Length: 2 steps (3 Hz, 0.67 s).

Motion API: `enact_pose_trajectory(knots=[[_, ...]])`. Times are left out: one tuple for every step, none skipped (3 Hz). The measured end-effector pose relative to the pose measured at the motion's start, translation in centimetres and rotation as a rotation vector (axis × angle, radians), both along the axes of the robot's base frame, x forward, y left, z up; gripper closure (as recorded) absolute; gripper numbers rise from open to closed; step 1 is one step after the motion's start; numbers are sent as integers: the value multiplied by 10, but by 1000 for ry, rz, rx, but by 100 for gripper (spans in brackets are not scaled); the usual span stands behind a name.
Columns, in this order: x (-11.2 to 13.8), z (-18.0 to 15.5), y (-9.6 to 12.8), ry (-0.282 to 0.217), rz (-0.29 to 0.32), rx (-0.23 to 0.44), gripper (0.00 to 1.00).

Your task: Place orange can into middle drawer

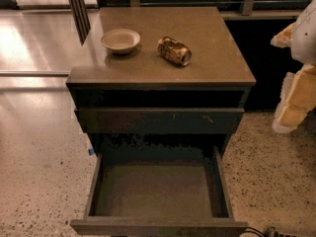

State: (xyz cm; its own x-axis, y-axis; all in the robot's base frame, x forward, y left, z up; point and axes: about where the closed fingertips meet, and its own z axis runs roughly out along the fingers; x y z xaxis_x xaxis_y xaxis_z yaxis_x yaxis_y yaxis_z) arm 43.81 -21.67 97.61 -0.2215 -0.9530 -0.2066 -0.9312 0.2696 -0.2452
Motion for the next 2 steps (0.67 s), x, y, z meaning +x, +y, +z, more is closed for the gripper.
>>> enact_pose_trajectory(knots=[[2,0,1,-2,2,2,0],[40,-8,11,-20,37,41,0]])
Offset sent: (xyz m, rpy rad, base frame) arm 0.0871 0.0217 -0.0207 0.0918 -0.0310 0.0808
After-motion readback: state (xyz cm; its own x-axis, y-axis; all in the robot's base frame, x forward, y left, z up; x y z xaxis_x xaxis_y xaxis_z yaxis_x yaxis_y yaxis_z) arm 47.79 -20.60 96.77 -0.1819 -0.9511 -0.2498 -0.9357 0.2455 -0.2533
